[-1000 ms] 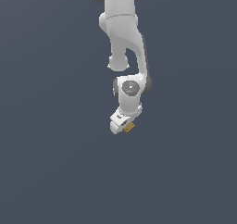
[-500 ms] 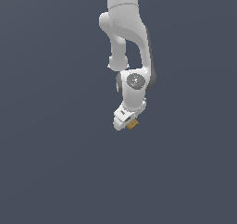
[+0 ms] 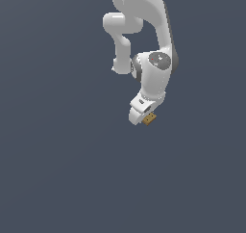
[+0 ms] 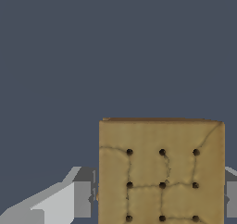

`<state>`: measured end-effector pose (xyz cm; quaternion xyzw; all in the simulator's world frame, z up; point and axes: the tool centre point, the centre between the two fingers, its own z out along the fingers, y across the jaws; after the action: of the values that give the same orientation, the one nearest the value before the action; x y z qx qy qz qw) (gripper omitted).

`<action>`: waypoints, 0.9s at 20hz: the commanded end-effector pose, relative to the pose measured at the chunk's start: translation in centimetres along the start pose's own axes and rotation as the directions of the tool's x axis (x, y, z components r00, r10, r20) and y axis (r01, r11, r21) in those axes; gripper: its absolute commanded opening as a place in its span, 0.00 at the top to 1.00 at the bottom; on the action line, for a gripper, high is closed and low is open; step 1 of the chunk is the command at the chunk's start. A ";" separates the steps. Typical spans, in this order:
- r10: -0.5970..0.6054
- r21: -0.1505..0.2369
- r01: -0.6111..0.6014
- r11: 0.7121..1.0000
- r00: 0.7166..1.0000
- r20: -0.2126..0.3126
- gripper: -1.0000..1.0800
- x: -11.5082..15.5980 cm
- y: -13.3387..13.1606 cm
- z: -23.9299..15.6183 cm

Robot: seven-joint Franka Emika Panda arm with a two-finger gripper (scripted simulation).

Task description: Pick up the object and move it to a goal position.

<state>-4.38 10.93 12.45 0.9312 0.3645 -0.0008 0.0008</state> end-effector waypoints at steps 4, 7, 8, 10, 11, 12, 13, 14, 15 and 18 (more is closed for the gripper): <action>-0.001 -0.001 0.001 1.000 1.000 -0.001 1.00 1.9 -3.0 -6.1; -0.001 0.000 0.001 1.000 1.000 -0.001 1.00 2.9 -4.5 -9.2; -0.001 0.000 0.001 1.000 1.000 -0.001 1.00 3.2 -4.9 -10.2; -0.001 0.000 0.001 1.000 1.000 -0.001 1.00 3.8 -5.8 -12.1; -0.001 0.000 0.001 1.000 1.000 -0.001 1.00 4.1 -6.2 -13.0; -0.001 0.001 0.001 1.000 1.000 -0.001 1.00 4.4 -6.6 -13.8; -0.001 0.001 0.001 1.000 1.000 -0.001 1.00 4.6 -6.9 -14.5; -0.001 0.001 0.001 1.000 1.000 -0.001 1.00 4.9 -7.2 -15.2; -0.001 0.001 0.001 1.000 1.000 -0.001 1.00 5.1 -7.5 -15.9; -0.001 0.001 0.001 1.000 1.000 -0.002 1.00 5.7 -8.2 -17.5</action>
<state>-5.69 20.40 29.04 0.9309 0.3653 0.0002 0.0001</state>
